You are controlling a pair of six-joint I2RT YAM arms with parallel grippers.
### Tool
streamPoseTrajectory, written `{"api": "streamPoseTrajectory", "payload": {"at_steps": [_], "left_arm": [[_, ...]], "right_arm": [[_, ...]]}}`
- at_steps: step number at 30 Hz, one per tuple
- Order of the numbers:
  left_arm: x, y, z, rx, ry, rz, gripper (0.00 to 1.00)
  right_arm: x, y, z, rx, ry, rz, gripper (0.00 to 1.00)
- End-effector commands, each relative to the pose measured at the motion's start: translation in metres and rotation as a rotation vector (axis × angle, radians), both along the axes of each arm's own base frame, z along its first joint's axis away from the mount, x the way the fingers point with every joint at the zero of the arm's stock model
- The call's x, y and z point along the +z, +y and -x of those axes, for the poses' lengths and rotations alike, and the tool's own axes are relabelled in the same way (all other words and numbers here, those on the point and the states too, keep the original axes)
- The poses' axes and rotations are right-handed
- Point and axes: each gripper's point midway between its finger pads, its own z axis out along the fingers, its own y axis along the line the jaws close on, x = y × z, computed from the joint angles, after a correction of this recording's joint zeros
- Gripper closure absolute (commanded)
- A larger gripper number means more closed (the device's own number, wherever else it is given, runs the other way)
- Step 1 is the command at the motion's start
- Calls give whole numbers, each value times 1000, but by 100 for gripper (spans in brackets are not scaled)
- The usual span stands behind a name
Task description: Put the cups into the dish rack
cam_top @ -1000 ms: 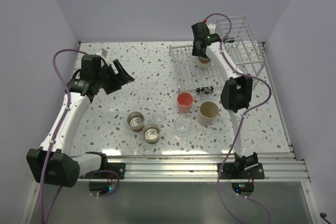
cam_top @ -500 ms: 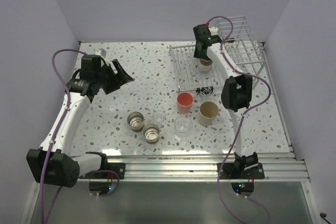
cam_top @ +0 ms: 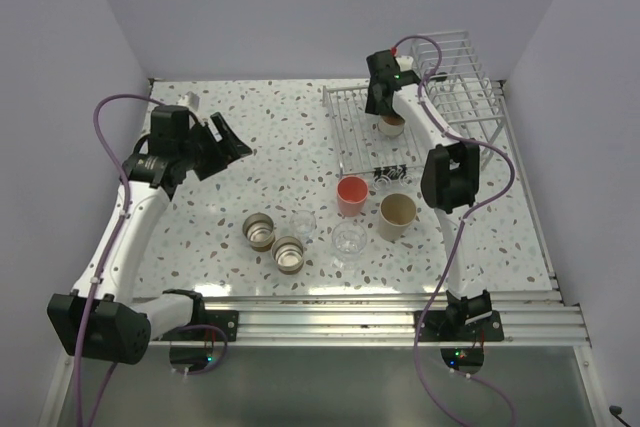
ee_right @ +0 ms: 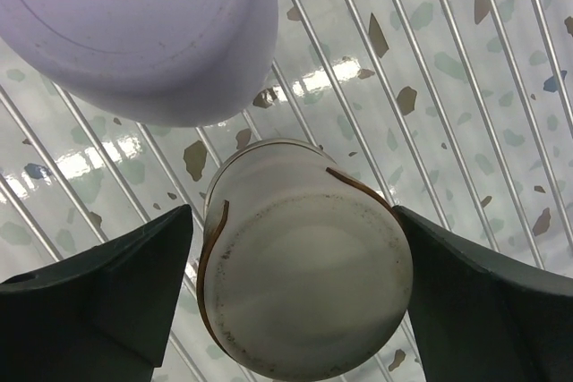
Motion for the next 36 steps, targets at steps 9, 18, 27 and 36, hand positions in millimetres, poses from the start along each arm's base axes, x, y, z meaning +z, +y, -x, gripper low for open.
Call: {"api": "streamPoseTrajectory", "payload": {"at_steps": [9,18,27,36], "left_arm": [[20,5,13,-14,-54,-21,22],[10,10,26,-30,-30,-63,22],[-50,24,58,-51,111,-158,24],[-124,17,92,-127,242,-138,37]], "right_arm": [[56,1,3,15,-100,-53,2],[95,2,17,57,-138,-85,2],[157,3,57,126,-188,-146,2],[171,-20,142,171,-173,-148,2]]}}
